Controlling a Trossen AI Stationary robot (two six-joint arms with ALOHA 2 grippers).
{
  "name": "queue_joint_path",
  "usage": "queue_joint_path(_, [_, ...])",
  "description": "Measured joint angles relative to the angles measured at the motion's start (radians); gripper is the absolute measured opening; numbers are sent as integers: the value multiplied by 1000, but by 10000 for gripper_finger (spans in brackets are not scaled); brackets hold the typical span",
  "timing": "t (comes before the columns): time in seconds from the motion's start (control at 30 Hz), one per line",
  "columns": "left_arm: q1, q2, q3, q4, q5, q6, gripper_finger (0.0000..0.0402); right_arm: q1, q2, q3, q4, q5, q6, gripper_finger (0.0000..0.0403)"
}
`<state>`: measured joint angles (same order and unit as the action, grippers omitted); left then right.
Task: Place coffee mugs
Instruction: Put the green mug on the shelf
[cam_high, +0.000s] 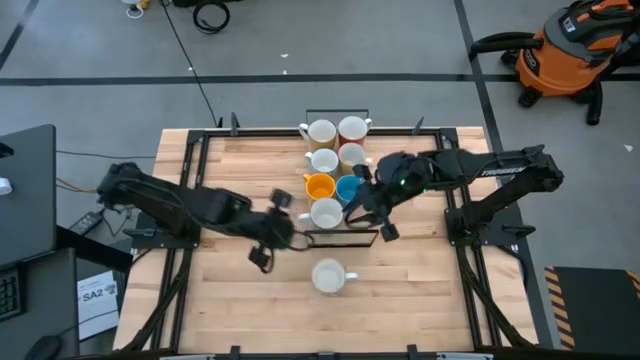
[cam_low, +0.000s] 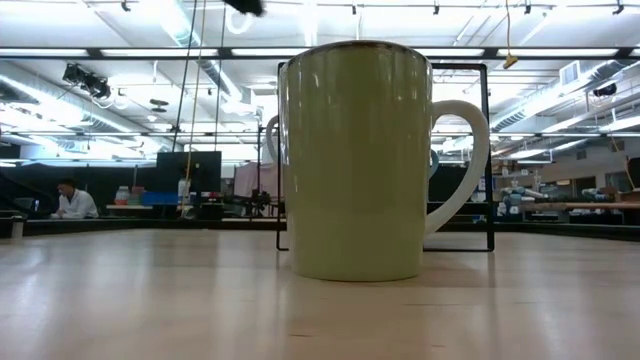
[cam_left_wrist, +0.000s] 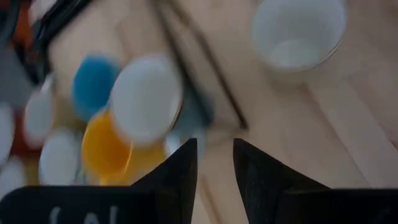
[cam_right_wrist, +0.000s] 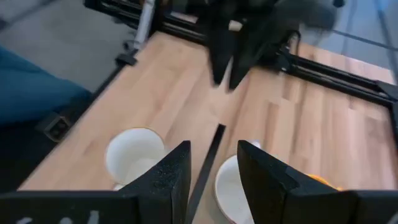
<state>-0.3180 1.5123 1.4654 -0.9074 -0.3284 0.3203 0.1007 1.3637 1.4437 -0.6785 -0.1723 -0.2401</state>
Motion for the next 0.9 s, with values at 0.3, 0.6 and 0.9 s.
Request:
queue_joint_path(0.3, [16,-169,0,-310,-59,-311,110,118,105,0,24,176,290,137])
queue_joint_path(0.6, [16,-219,0,-407,-71,-343,110,208,199,0,15,179,685,137])
queue_joint_path(0.9, [16,-219,0,-406,-71,-338,110,246,282,0,-57,180,956,137])
